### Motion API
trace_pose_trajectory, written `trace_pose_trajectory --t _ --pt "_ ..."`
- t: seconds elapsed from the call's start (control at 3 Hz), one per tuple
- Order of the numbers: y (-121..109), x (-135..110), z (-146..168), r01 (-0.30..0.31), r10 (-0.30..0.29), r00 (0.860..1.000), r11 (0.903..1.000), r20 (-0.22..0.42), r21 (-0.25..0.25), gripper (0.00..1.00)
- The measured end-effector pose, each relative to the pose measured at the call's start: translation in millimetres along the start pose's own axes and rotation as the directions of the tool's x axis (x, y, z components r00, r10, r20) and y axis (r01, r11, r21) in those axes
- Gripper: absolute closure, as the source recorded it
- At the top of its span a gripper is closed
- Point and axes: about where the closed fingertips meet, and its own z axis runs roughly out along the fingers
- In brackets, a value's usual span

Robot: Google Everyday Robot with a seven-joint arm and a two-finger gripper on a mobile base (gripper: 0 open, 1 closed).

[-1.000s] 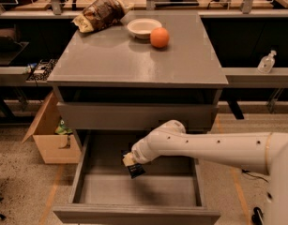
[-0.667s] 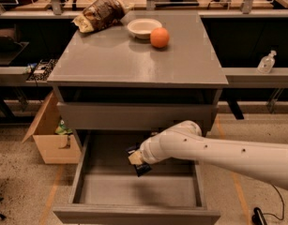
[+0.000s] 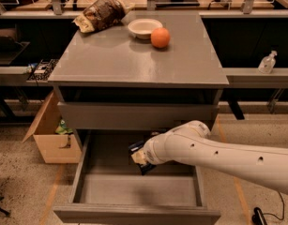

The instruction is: Pick rxbar blueberry from middle drawer and place on counter

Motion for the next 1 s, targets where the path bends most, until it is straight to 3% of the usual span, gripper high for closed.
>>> trace_pose_trajectory --t 0.33,1.0 --pt "1 -2 -10 -0.001 0.001 1.000 1.0000 0.020 -0.007 1.00" --pt "-4 -30 -82 0.034 -0.039 0.992 0.9986 0.121 0.041 1.00"
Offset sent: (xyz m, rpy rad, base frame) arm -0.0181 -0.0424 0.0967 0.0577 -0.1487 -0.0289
